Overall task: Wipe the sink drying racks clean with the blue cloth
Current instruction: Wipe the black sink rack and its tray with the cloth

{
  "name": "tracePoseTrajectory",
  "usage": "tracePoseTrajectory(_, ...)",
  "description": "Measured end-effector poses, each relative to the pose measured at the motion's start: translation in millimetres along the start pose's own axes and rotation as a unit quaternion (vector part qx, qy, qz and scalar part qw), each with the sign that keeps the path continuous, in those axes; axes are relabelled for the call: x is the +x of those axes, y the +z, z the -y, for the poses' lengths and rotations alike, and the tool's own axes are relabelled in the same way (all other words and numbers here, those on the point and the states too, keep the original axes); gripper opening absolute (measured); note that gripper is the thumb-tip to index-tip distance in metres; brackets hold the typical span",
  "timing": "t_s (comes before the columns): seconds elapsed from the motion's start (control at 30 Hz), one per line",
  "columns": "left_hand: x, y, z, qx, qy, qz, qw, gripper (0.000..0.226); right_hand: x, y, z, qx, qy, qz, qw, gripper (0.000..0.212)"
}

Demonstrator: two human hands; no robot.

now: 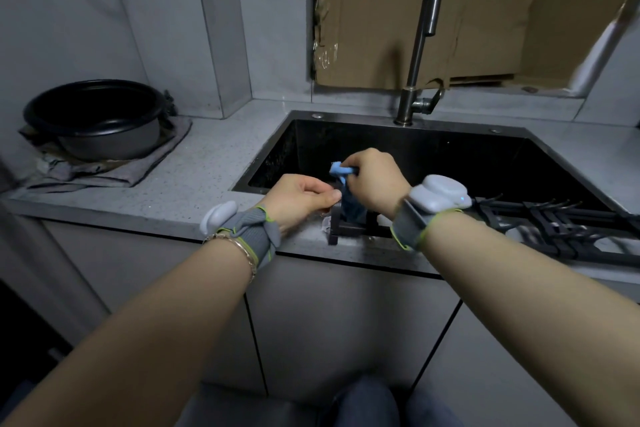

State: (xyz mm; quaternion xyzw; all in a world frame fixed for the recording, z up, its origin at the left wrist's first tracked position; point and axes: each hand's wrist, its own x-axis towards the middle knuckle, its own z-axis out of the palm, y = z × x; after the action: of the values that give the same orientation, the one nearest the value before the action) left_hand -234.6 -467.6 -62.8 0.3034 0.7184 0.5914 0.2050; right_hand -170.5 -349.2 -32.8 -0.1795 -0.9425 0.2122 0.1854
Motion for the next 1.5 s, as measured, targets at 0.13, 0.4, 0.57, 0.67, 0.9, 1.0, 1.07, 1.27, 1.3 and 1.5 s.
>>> tracePoseTrajectory(0.13, -0.8, 3.8, 6.7, -0.035, -0.014, -0.014, 0.999, 0.013, -5.6, 3.8, 3.5, 0.021, 0.016, -0.006, 1.000, 0.028)
tracePoseTrajectory(0.4, 10.3, 19.2, -3.1, -0.007, -0.073, -0.069, 0.995, 0.042, -71.0, 24.1, -10.3, -0.025, -0.156, -0.055, 0.986, 0.027)
tracePoseTrajectory(0.57, 12.2, 29.2, -6.5, 0.075, -0.092, -0.071, 0.990, 0.030, -84.3, 27.8, -29.7, -0.087, -0.198, -0.043, 0.975, 0.024)
tracePoseTrajectory(0.67, 13.3, 32.1, -7.8, 0.090, -0.103, -0.089, 0.987, 0.039, -89.6, 18.3, -37.2, -0.076, -0.198, -0.041, 0.976, 0.021)
tracePoseTrajectory(0.9, 20.0, 33.4, -10.0, 0.118, -0.099, -0.099, 0.983, 0.036, -95.6, -5.9, -40.8, 0.122, -0.109, -0.138, 0.977, 0.016)
tracePoseTrajectory(1.0, 24.7, 36.9, -10.8, 0.091, -0.100, -0.094, 0.986, 0.032, -77.2, -24.0, -43.4, 0.219, -0.025, -0.232, 0.948, 0.019)
tracePoseTrajectory(1.07, 26.6, 39.1, -10.9, 0.040, -0.124, -0.084, 0.988, 0.031, -61.7, -34.6, -48.6, 0.169, 0.017, -0.279, 0.945, 0.024)
tracePoseTrajectory(1.27, 33.1, 52.0, -12.4, 0.057, -0.093, -0.140, 0.984, 0.042, -61.2, -7.3, -52.3, -0.073, -0.081, -0.016, 0.994, 0.034)
tracePoseTrajectory(1.3, 34.2, 53.2, -13.8, 0.051, -0.088, -0.146, 0.984, 0.042, -63.5, -7.8, -54.0, -0.045, -0.075, -0.023, 0.996, 0.033)
tracePoseTrajectory(1.5, 33.7, 58.2, -33.1, -0.028, -0.041, -0.160, 0.986, 0.036, -43.6, -51.2, -69.9, 0.103, 0.067, -0.228, 0.966, 0.030)
